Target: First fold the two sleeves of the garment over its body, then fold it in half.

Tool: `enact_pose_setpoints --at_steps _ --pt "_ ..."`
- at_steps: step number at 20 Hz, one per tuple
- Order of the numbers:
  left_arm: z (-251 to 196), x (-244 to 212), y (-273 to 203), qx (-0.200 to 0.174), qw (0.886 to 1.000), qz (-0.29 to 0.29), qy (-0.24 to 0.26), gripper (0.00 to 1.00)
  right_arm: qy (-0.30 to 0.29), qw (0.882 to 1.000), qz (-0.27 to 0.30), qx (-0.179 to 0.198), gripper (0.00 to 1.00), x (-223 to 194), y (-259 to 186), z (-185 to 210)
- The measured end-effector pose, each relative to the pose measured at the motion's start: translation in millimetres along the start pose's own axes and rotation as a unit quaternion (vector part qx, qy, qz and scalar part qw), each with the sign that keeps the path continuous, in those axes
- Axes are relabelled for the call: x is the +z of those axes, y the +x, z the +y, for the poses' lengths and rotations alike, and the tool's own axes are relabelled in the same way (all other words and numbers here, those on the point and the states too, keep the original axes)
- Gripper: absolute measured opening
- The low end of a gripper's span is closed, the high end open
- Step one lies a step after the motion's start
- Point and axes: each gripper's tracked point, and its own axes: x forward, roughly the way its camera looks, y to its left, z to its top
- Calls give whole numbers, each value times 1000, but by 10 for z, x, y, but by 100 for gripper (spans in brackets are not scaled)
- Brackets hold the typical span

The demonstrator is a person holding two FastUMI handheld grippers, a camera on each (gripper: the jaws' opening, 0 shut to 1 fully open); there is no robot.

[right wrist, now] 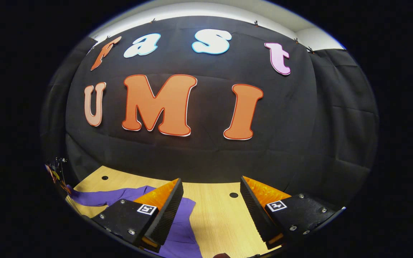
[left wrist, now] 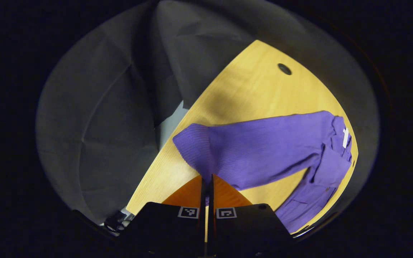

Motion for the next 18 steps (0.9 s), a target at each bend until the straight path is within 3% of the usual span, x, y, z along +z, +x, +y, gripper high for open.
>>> enact_pose_setpoints --at_steps 7,15,18 --pt "-1086 122 -856 -34 993 -62 93 4 1 1000 -19 14 95 33 21 -256" --pt "-2408 219 -1601 -67 975 -106 181 4 -51 998 -21 7 95 -191 -91 -754" --pt "-2997 203 -1790 -83 965 -120 217 4 -42 999 -18 9 95 -279 -145 -893"
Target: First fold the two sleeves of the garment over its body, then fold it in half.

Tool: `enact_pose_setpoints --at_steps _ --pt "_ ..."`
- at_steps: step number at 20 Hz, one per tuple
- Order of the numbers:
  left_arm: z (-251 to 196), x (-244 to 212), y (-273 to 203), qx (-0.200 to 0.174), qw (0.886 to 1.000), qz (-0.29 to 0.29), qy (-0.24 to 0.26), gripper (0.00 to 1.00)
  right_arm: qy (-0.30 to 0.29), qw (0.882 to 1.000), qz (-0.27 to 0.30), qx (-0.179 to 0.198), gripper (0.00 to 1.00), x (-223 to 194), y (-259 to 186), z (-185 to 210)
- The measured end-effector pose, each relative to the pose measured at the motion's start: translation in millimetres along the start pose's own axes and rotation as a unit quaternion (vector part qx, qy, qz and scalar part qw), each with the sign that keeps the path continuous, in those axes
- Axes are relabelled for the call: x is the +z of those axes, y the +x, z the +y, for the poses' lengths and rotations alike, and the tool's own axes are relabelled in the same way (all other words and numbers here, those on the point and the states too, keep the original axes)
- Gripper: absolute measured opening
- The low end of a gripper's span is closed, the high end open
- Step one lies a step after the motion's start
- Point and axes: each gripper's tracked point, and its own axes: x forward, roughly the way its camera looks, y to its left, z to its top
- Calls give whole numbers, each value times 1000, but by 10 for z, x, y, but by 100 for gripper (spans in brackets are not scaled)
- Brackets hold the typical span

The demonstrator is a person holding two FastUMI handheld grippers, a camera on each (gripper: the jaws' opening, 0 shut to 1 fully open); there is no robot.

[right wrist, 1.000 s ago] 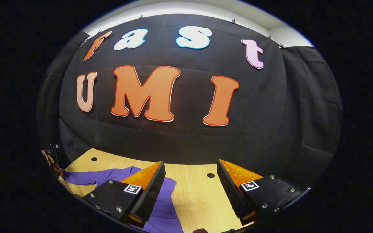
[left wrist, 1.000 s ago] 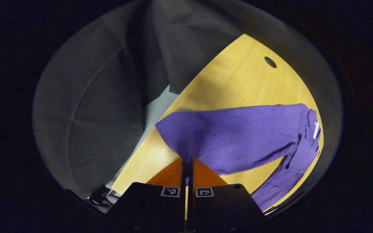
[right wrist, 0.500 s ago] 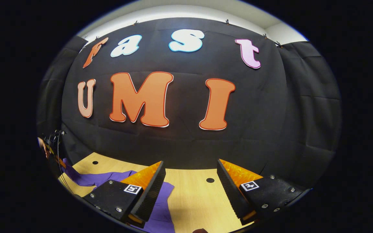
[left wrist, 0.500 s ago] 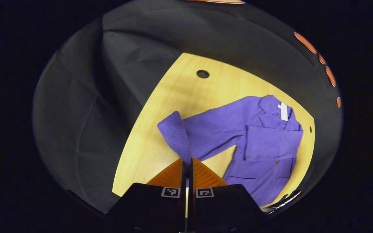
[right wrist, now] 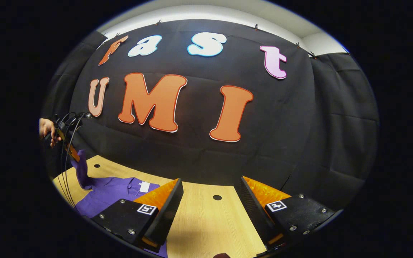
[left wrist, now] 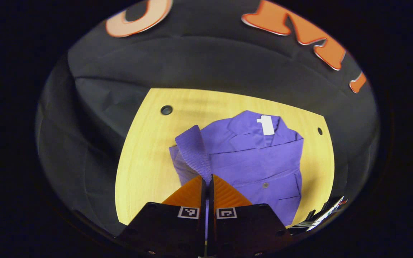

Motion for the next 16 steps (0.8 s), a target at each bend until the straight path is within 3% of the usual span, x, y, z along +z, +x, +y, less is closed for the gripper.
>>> enact_pose_setpoints --at_steps 7,13,16 --pt "-1529 322 72 -35 995 -13 92 3 10 1000 16 11 95 -310 -86 -228" --pt "-2658 330 325 -71 988 -11 134 4 24 999 29 11 95 -542 -100 -491" --pt "-2990 383 403 -85 984 -40 149 15 31 999 39 4 95 -652 -89 -616"
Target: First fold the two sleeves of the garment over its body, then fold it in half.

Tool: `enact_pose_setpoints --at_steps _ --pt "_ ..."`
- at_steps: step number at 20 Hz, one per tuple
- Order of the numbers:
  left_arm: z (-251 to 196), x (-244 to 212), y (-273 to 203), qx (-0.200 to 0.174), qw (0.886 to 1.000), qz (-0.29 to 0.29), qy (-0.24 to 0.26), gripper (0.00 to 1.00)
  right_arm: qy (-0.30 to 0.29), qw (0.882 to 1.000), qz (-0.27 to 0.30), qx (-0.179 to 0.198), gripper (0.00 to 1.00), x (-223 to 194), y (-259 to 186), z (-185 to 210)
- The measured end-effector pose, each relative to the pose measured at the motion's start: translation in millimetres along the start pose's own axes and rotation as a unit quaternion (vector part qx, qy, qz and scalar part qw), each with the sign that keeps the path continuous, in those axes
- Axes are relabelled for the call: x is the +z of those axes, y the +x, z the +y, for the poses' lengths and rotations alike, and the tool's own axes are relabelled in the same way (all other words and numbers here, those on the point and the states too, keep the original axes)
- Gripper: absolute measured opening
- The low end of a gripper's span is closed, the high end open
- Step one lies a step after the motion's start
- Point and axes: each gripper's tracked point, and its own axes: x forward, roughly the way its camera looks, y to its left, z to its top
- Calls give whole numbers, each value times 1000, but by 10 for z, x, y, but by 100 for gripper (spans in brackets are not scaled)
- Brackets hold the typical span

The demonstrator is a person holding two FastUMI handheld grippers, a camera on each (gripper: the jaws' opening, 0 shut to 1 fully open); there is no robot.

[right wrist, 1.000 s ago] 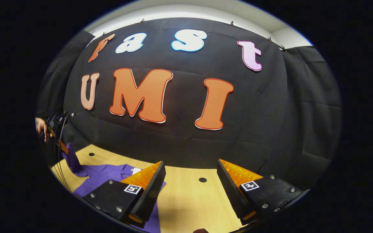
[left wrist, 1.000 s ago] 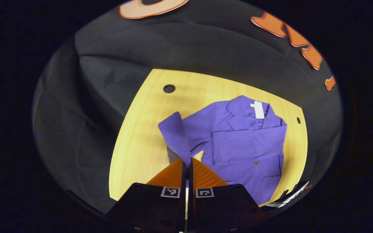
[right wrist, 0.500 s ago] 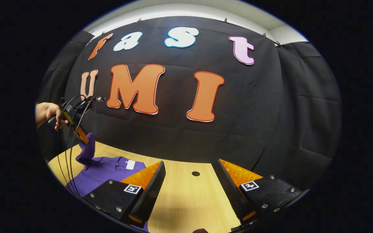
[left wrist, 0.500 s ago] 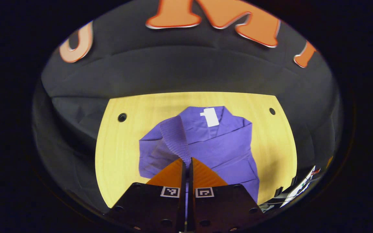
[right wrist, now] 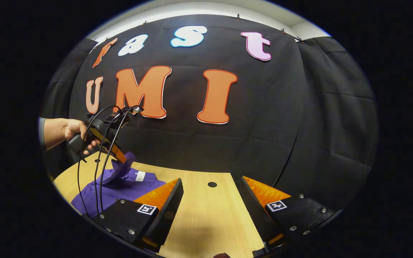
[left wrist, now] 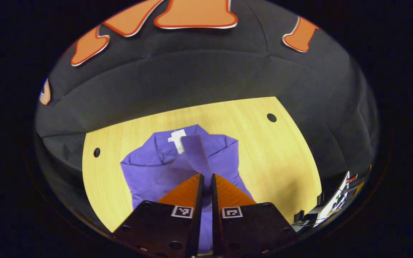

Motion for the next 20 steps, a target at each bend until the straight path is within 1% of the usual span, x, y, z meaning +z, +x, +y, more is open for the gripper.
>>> enact_pose_setpoints --at_steps 1,3,5,6,8,9,10,11,15,17,19,20 --pt "-66 49 -7 -4 1000 -14 4 20 4 1000 5 0 95 -40 7 -28" --pt "-225 114 -91 -20 999 -41 9 26 12 1000 12 1 95 -99 17 -59" --pt "-195 121 -224 -18 997 -70 16 46 17 1000 20 2 95 -138 41 -59" --pt "-147 107 -328 -13 996 -86 15 51 18 1000 22 1 95 -132 41 -41" --pt "-62 111 -588 -11 992 -127 2 56 21 1000 19 3 95 -77 25 11" --pt "22 116 -748 -5 988 -152 -3 62 21 1000 16 4 95 -34 1 66" --pt "125 95 -926 2 984 -178 -5 67 19 1000 9 6 95 17 -8 154" --pt "228 81 -1123 12 979 -204 -5 74 15 1000 1 5 95 87 -31 232" --pt "625 -115 -1932 46 958 -283 1 77 13 1000 -26 7 95 355 -159 617" --pt "808 -261 -2319 62 946 -317 4 85 18 999 -39 11 95 476 -246 848" --pt "973 -360 -2604 82 931 -356 7 85 14 999 -46 16 95 541 -343 1080" --pt "1051 -510 -2737 94 921 -377 7 85 11 999 -47 16 95 577 -414 1173"
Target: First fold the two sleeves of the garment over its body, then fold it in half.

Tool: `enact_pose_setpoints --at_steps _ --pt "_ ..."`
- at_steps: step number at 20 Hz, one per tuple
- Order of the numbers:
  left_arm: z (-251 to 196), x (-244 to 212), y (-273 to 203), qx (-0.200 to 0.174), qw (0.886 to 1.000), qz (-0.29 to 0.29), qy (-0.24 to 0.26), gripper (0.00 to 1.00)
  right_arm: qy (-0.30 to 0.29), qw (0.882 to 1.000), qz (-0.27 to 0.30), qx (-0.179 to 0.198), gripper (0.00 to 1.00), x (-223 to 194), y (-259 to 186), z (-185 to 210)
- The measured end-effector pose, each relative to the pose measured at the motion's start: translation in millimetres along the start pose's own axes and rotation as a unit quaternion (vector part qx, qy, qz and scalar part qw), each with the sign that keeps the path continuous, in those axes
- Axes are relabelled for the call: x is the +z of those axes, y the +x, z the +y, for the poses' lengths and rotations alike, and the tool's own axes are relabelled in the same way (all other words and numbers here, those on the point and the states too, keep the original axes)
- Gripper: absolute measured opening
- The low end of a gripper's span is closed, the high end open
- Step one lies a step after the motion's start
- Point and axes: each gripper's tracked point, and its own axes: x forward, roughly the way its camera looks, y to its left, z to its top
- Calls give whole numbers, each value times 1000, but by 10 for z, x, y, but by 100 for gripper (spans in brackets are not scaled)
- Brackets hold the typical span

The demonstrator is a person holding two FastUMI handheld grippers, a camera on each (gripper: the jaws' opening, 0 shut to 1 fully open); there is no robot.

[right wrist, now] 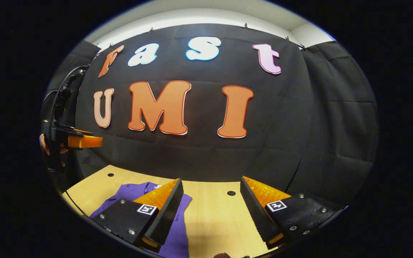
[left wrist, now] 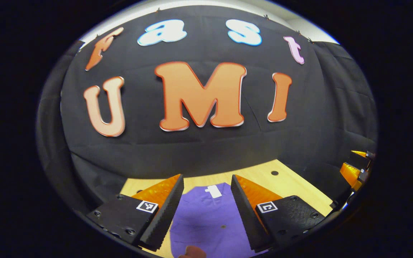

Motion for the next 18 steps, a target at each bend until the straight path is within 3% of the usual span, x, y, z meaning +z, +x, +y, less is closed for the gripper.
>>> enact_pose_setpoints --at_steps 6,9,18 --pt "613 -167 -905 56 996 -70 -18 89 -12 1000 15 12 95 -198 -349 532" --pt "851 -479 -1255 79 994 -68 -14 89 -17 999 43 23 95 -469 -511 724" --pt "1056 -1839 -1568 95 994 42 -14 89 10 986 165 31 95 -1502 -734 938"
